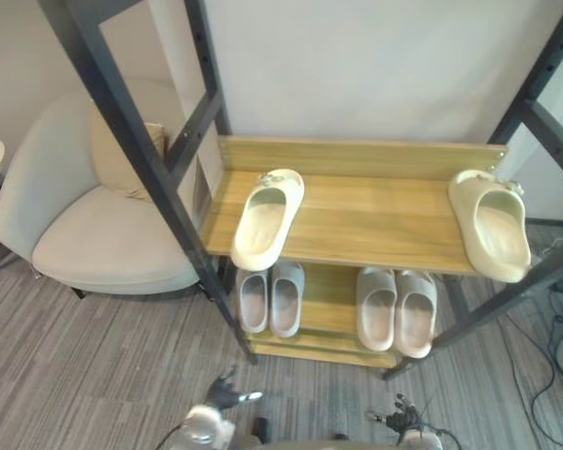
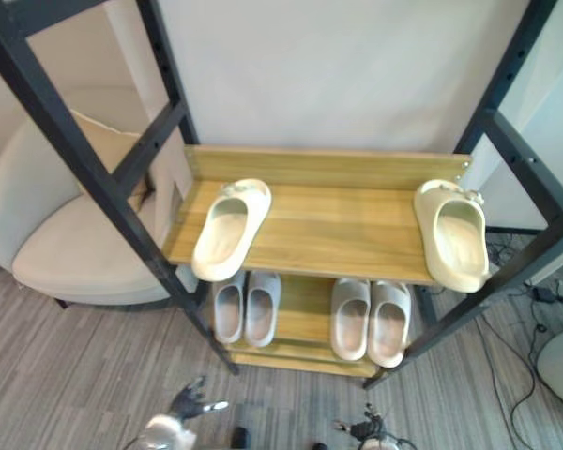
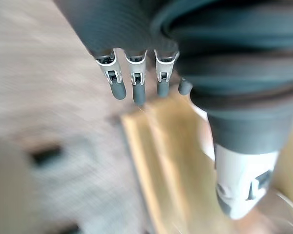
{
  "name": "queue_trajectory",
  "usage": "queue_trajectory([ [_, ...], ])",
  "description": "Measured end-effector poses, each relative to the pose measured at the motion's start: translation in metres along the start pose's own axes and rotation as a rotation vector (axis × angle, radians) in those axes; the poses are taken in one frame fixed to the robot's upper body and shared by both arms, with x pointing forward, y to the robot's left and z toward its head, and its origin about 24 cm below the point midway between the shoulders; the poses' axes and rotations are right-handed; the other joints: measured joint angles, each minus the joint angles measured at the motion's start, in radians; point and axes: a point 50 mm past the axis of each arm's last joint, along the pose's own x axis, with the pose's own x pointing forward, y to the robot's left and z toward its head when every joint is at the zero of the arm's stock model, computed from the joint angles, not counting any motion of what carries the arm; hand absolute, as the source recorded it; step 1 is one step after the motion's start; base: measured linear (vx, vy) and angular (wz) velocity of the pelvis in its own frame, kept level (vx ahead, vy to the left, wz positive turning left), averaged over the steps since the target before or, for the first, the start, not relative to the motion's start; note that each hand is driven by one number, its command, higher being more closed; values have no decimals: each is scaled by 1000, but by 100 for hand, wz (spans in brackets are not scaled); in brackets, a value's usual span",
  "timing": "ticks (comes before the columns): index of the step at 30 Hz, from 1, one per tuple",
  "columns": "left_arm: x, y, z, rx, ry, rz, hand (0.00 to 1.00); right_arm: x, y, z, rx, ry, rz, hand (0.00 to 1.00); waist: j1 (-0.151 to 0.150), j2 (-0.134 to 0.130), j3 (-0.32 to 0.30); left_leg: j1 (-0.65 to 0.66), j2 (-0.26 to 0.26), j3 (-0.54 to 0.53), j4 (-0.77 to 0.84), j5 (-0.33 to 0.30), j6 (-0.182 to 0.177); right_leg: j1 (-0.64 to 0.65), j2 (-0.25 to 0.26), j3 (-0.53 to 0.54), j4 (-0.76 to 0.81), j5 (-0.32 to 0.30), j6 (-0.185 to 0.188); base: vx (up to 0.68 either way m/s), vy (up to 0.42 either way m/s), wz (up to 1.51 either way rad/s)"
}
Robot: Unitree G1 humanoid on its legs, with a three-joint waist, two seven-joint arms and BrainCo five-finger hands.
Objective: Organize the slippers on the shoe rack
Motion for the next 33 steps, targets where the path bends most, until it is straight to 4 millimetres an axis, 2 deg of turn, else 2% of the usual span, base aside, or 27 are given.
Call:
queue_trajectory([
  [3, -2, -17, 36, -27, -174, -106, 0, 0, 0, 0, -2, -3, 1, 0, -3, 3, -9, 1, -3, -3, -1, 0, 1, 0, -2, 0, 0, -1, 1, 0, 0, 0],
  [4, -3, -19, 41, -29, -194, -118, 0, 0, -1, 0, -3, -4, -1, 0, -3, 4, -9, 1, -3, -4, -1, 0, 1, 0, -2, 0, 0, -1, 1, 0, 0, 0],
  [10, -20, -43, 97, -117, -444, -286, 0, 0, -2, 3, -50, -24, 14, 0, -11, 24, -22, 9, -3, -6, -6, 1, 1, 5, -2, -1, 0, -2, -1, 0, 0, 0],
  [13, -25, -46, 119, -138, -533, -318, 0, 0, 0, 6, -65, -46, 23, 0, -12, 30, -26, 25, -3, -6, -20, 4, 6, 14, -2, 0, -1, -5, 0, 0, 0, 0],
  [17, -32, -40, 158, -146, -689, -305, 0, -3, 4, 11, -107, -91, 53, 0, -15, 30, -35, 29, -3, -7, -26, 4, 6, 14, -3, 0, 0, -16, -2, 0, 0, 0],
  [21, -38, -34, 184, -154, -797, -291, 0, -3, 3, 11, -114, -92, 52, 0, -18, 30, -36, 29, -5, -7, -31, 4, 6, 14, -4, 0, -6, -14, 1, 0, 0, 0],
  [25, -42, -17, 205, -163, -886, -207, 0, -2, 0, 12, -128, -95, 51, 0, -37, 28, -44, 29, -6, -8, -34, 4, 6, 20, -3, -2, -16, -9, 2, 43, -4, 0],
  [31, -44, 9, 238, -137, -1000, -104, 0, -1, -2, 14, -134, -99, 52, 0, -44, 26, -47, 29, -7, -12, -34, 4, 7, 20, -3, -2, -17, -8, 2, 7, -2, 0],
  [33, -47, 23, 250, -113, -1041, -52, 0, -1, -2, 15, -135, -98, 53, 0, -50, 25, -47, 30, -7, -12, -34, 4, 7, 20, -4, -4, -17, -7, 0, -32, -10, -1],
])
